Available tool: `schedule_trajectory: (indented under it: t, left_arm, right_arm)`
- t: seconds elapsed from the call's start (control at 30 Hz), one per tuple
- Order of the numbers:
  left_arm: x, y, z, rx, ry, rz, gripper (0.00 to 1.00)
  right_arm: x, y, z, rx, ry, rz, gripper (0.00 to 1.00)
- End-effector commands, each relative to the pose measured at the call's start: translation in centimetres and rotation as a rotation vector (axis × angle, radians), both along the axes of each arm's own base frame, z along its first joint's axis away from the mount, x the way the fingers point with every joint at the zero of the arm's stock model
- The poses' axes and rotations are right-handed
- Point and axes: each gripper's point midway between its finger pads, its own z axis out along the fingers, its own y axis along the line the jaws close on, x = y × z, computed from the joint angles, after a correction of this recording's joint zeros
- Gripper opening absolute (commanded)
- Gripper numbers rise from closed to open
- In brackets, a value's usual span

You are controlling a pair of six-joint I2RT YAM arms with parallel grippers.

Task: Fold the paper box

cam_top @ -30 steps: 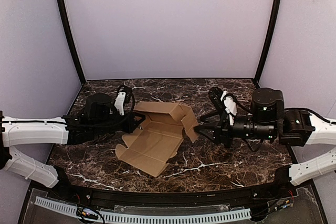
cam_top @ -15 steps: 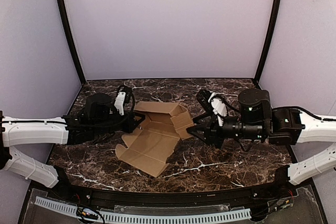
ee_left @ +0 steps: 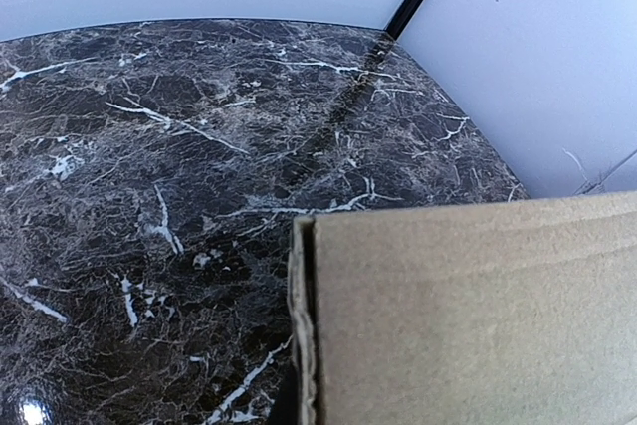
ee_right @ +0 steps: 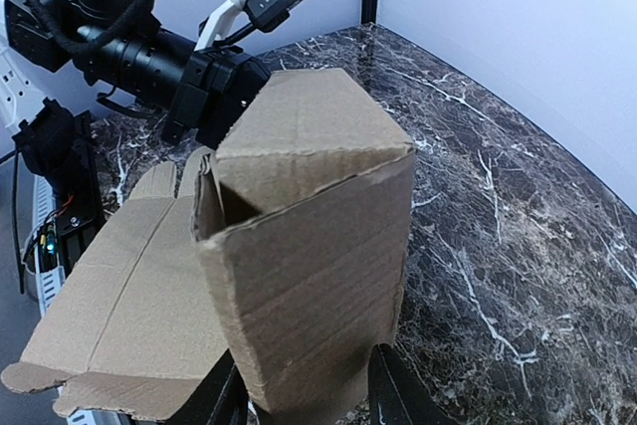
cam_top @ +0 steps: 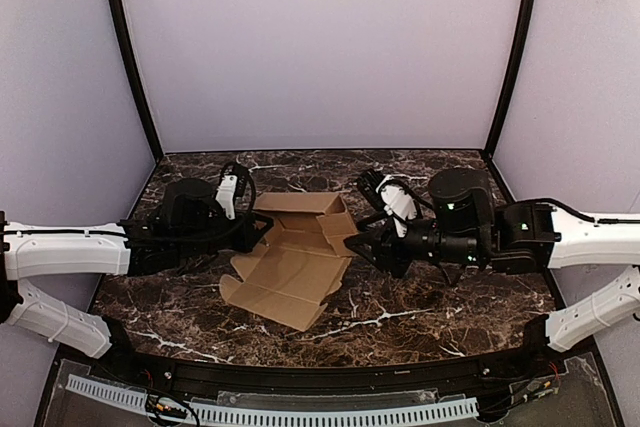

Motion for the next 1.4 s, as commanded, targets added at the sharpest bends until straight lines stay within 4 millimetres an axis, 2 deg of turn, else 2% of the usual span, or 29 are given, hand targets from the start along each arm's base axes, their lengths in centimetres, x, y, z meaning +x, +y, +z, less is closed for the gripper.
schedule_trajectory:
  t: [0.0, 0.47, 0.63, 1.1, 1.37]
  left_arm:
    - [0.6, 0.7, 0.0, 0.026, 0.023, 0.056, 0.0]
    - [1.3, 2.1, -1.3, 0.088, 0.077, 0.165, 0.0]
    - [1.3, 2.6, -1.2, 0.11, 0.075, 0.207, 0.0]
    - [0.4, 2.7, -1.2, 0.168, 0.058, 0.271, 0.0]
    - [-0.1, 2.8, -1.0, 0.158, 0.061, 0.322, 0.0]
  right_arm:
    - [1.4, 0.6, 1.3, 0.038, -0.023, -0.084, 0.4]
    - [4.3, 2.6, 0.0, -0.009, -0.052, -0.242, 0.42]
    - [5.2, 3.5, -0.7, -0.031, -0.05, -0.285, 0.47]
    - [7.8, 4.4, -2.3, -0.109, -0.096, -0.426, 0.43]
    - [8.7, 4.6, -2.9, -0.104, -0.117, -0.488, 0.37]
